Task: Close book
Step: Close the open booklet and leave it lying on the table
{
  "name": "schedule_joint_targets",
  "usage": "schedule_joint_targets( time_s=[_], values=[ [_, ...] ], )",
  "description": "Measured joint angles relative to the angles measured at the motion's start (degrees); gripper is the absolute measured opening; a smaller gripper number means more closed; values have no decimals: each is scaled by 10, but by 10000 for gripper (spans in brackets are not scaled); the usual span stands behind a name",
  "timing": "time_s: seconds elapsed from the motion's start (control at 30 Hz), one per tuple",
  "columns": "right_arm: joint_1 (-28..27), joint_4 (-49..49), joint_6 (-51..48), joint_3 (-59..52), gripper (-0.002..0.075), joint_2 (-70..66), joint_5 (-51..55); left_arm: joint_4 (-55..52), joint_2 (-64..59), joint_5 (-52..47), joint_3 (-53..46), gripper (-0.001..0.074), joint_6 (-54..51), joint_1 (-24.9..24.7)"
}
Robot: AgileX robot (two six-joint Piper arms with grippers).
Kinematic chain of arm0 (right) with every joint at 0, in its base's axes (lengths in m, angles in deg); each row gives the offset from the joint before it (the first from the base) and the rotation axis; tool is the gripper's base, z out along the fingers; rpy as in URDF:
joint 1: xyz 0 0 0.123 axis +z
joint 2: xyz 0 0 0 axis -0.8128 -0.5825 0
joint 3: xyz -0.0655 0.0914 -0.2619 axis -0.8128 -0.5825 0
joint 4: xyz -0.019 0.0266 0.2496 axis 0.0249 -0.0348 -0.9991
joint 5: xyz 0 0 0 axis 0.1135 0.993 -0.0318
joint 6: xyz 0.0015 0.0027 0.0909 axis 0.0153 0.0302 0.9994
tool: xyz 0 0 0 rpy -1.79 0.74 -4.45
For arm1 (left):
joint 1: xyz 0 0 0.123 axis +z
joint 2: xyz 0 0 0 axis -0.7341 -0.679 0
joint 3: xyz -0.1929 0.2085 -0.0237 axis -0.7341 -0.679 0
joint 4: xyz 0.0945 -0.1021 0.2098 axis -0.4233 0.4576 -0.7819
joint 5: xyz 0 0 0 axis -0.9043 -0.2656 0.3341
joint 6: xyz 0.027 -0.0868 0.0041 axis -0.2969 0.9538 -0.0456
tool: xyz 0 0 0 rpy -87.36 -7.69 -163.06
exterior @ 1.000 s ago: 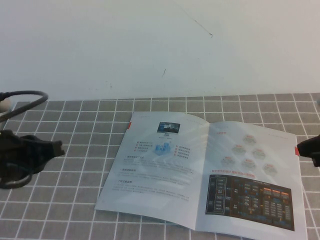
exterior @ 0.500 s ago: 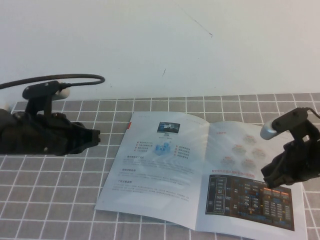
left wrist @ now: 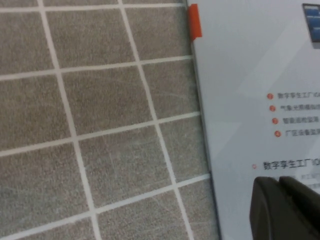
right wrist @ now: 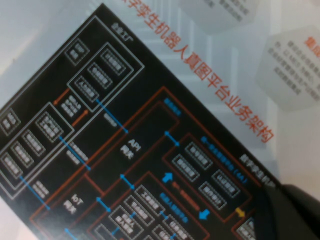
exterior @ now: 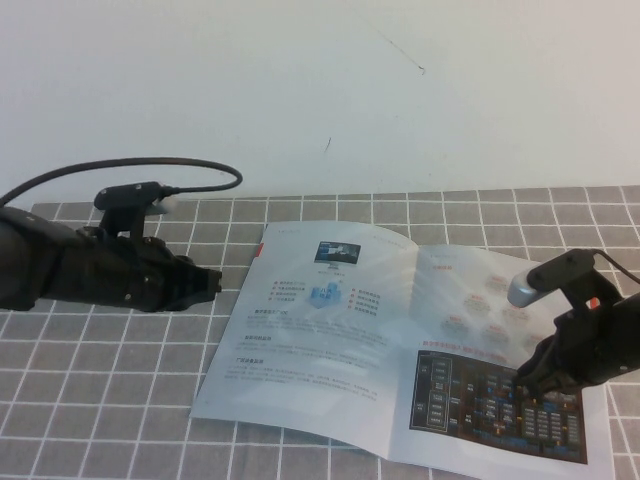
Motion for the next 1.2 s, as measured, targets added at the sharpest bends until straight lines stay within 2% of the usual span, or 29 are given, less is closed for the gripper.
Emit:
schedule_joint_targets(
  time_s=[0.2,0.5,0.67,0.97,1.2],
  values=[
    [0,2,-1,1,-1,-2,2,-6,-40,39,6,-4,0,-26],
    [0,4,-2,2,-1,-2,3,-12,-56,105,6,-4,-13,-99],
    [0,4,-2,2,-1,-2,4,-25,-56,118,6,-4,-3,-101],
    [0,4,-2,2,-1,-2,5,-185,-56,138,6,-4,141,-99],
    [0,4,-2,2,-1,-2,5,-223,-56,165,6,-4,173,-99]
  ],
)
